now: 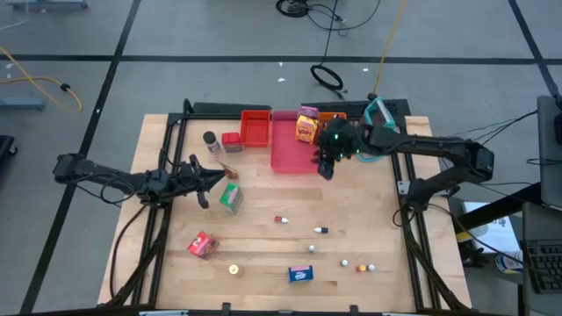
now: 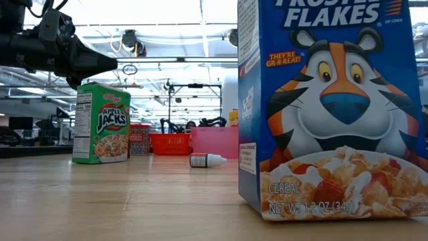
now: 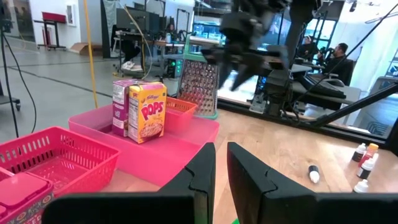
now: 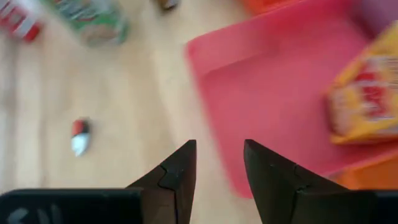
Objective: Pick & Place Kitchen Items
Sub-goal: Put the black food coloring bottle into the orange bin
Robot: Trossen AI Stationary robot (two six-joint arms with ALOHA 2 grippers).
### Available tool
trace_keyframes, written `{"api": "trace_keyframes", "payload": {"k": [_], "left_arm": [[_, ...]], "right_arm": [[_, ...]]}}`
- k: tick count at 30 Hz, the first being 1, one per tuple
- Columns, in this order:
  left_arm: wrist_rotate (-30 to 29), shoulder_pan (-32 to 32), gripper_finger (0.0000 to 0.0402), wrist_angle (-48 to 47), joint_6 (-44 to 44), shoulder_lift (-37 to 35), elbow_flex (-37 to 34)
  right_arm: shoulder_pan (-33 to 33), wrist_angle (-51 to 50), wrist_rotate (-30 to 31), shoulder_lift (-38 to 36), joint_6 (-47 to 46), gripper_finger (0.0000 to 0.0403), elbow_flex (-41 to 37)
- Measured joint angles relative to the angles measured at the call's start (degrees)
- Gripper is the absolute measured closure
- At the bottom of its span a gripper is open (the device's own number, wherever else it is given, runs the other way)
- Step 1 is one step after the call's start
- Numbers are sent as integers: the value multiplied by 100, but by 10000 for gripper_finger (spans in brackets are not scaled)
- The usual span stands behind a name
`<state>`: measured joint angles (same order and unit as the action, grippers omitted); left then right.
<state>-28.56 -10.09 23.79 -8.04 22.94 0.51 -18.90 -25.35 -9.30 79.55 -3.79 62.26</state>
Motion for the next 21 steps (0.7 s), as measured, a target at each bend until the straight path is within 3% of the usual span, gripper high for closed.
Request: {"api": "trace_keyframes", "payload": {"k": [13, 21], "left_arm": [[2, 0, 362, 0, -26, -2, 0], [4, 0, 362, 0, -47, 0, 0]], "right_arm": [[2051, -707, 43, -33, -721, 277, -2], [3075, -653, 716, -35, -1306, 277, -351]]}}
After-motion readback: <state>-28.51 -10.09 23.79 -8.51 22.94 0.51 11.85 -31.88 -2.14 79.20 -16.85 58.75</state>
